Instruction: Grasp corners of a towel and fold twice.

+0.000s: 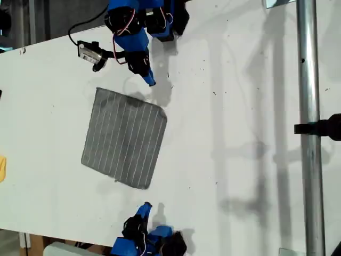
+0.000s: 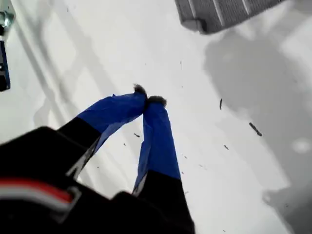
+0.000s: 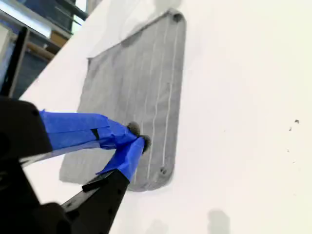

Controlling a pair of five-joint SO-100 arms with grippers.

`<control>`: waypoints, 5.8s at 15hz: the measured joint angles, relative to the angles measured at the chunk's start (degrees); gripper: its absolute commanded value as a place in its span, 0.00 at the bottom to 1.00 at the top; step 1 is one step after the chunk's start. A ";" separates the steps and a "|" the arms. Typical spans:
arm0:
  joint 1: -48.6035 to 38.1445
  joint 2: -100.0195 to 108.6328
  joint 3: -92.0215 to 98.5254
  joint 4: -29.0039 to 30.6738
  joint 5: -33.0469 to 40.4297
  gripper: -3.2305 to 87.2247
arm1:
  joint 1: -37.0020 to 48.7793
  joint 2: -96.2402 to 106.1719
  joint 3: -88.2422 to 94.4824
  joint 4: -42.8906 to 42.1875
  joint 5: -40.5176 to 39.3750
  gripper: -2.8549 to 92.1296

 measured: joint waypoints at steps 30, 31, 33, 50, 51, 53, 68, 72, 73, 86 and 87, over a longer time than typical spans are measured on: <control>-5.36 -26.54 -17.58 4.13 11.87 0.35 | 7.47 -80.16 -47.55 0.26 -24.61 0.04; -5.54 -28.21 -16.52 2.20 14.77 0.35 | 7.47 -80.16 -47.55 0.26 -24.26 0.04; -8.70 -33.13 -15.38 -0.88 19.60 0.35 | 6.86 -80.16 -47.55 0.26 -23.47 0.04; -12.83 -60.64 -17.23 -9.14 13.18 0.00 | 2.11 -78.05 -47.46 0.44 -20.39 0.03; -7.82 -57.04 -18.46 -6.77 10.37 0.00 | 0.35 -76.46 -47.46 1.49 -19.25 0.03; 3.08 -53.17 -20.30 -1.85 1.23 0.00 | -4.83 -73.04 -47.46 3.16 -16.17 0.03; -21.80 -56.25 -25.93 -1.41 22.85 0.00 | 15.64 -60.38 -40.52 6.77 -29.27 0.03; -32.70 -69.35 -43.24 -0.35 32.96 0.01 | 27.69 -60.38 -46.93 6.50 -41.66 0.03; -33.75 -71.81 -47.90 0.97 33.49 0.01 | 29.53 -60.38 -49.48 7.03 -43.77 0.03; -31.46 -86.13 -40.34 -4.92 26.89 0.13 | 22.06 -76.29 -41.92 -1.32 -36.91 0.03; -31.03 -87.71 -40.34 -4.92 26.46 0.25 | 22.50 -76.29 -41.92 -1.23 -36.91 0.05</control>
